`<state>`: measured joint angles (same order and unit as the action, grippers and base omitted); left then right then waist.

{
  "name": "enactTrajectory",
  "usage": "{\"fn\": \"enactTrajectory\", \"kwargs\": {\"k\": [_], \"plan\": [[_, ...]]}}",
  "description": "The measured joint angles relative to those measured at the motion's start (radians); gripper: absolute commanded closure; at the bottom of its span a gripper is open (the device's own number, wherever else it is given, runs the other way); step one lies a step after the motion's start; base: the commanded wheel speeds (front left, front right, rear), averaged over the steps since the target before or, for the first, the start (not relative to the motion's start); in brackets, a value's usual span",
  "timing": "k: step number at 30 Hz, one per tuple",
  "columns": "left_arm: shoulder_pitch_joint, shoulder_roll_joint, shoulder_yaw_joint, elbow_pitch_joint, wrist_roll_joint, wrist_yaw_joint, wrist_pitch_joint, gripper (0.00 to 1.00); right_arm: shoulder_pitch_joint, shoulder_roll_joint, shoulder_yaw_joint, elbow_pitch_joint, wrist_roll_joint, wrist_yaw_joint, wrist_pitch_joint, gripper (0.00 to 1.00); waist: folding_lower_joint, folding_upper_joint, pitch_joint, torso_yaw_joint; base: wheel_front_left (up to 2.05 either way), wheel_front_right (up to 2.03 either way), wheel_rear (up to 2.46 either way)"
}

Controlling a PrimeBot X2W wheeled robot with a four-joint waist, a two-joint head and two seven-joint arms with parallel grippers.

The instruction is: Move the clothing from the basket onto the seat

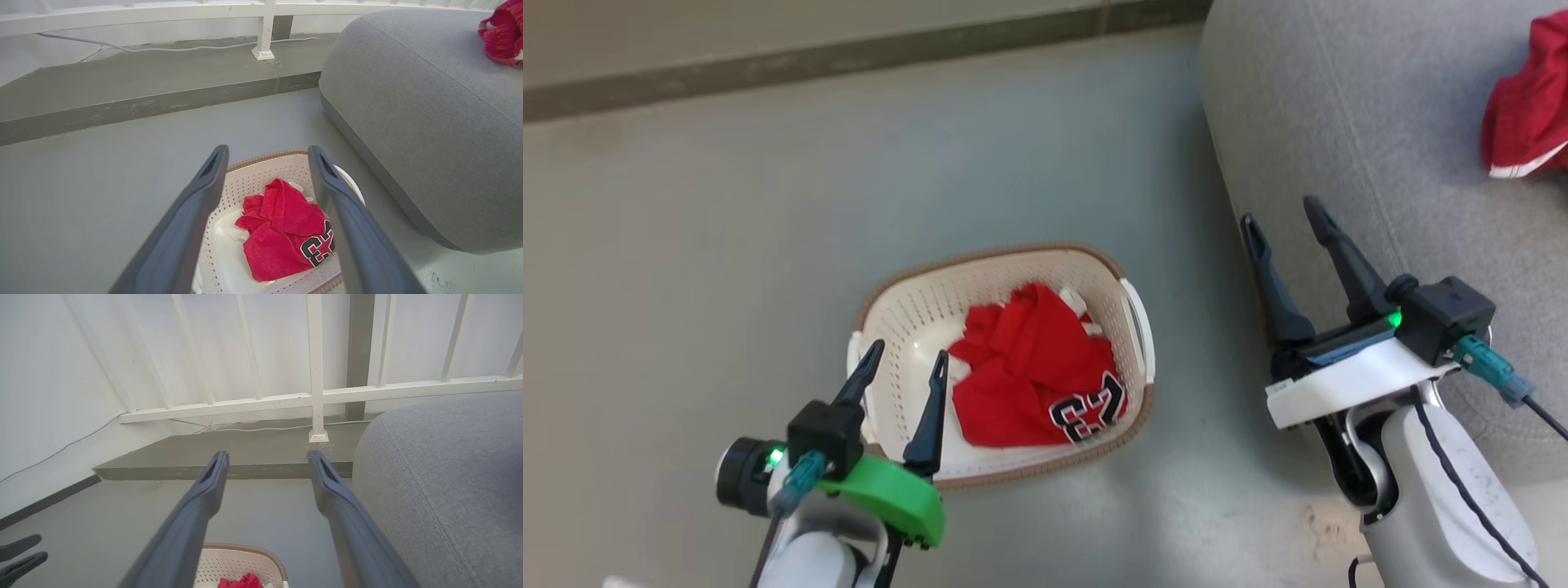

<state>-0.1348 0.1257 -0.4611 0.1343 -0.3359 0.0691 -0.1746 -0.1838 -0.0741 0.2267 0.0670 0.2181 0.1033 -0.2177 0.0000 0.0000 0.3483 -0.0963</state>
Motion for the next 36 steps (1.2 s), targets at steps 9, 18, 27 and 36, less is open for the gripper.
{"fn": "enactTrajectory", "kwargs": {"k": [9, 18, 27, 36], "plan": [[-0.098, -0.029, -0.036, 0.133, -0.002, -0.031, 0.070, 0.00, -0.044, -0.005, 0.006, -0.059, -0.009, 0.000, 0.007, 0.00, 0.0000, 0.0000, 0.123, -0.038, 0.00, 0.00, 0.00], [-0.245, -0.040, -0.063, 0.254, 0.008, -0.070, 0.132, 0.00, -0.099, 0.002, 0.032, -0.106, -0.009, 0.000, 0.007, 0.00, 0.0000, 0.0000, 0.247, -0.090, 0.00, 0.00, 0.00], [-0.397, -0.039, -0.075, 0.389, 0.042, -0.102, 0.219, 0.00, -0.146, 0.010, 0.038, -0.151, 0.011, 0.001, -0.002, 0.00, 0.0001, 0.0000, 0.388, -0.151, 0.00, 0.00, 0.00], [-0.548, -0.008, -0.050, 0.476, 0.060, -0.104, 0.274, 0.00, -0.190, 0.013, 0.053, -0.175, 0.036, 0.001, -0.012, 0.00, 0.0001, 0.0000, 0.519, -0.196, 0.00, 0.00, 0.00]]}}
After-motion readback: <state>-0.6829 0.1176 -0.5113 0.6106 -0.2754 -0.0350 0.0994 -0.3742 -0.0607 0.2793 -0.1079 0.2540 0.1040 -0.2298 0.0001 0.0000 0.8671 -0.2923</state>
